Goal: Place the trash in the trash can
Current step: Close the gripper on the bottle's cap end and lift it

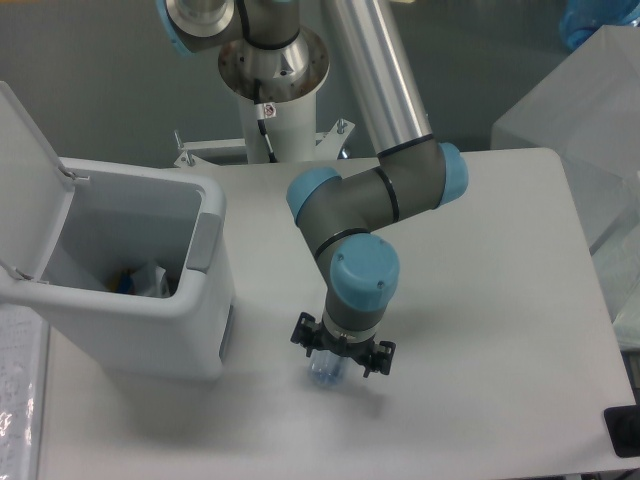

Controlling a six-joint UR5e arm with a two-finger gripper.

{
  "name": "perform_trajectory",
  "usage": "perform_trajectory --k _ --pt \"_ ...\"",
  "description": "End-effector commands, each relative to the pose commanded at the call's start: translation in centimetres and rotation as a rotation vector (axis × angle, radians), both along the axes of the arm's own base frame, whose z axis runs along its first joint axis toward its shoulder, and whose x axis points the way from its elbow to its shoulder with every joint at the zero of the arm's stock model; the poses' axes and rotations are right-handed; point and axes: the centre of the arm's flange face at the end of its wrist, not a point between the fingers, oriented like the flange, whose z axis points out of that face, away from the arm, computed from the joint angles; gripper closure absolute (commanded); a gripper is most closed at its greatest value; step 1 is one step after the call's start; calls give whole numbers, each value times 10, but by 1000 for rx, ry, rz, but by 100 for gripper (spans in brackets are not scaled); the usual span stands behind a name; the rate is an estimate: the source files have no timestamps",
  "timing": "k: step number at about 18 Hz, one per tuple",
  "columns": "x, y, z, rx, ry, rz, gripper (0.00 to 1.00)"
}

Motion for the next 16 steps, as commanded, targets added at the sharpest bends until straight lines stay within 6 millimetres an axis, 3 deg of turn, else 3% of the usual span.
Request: perform_trajectory --k 3,4,5,8,9,13,16 --pt "8 5 -5 -36 25 -6 0" --pt "9 5 -6 -40 27 -7 5" --pt "9 5 -7 -42 27 13 28" --pt "9 5 -8 -43 26 24 53" --pt "9 5 -9 -44 25 24 57" --pt "8 6 -4 -36 32 24 60" --pt "0 10 13 -4 49 28 60"
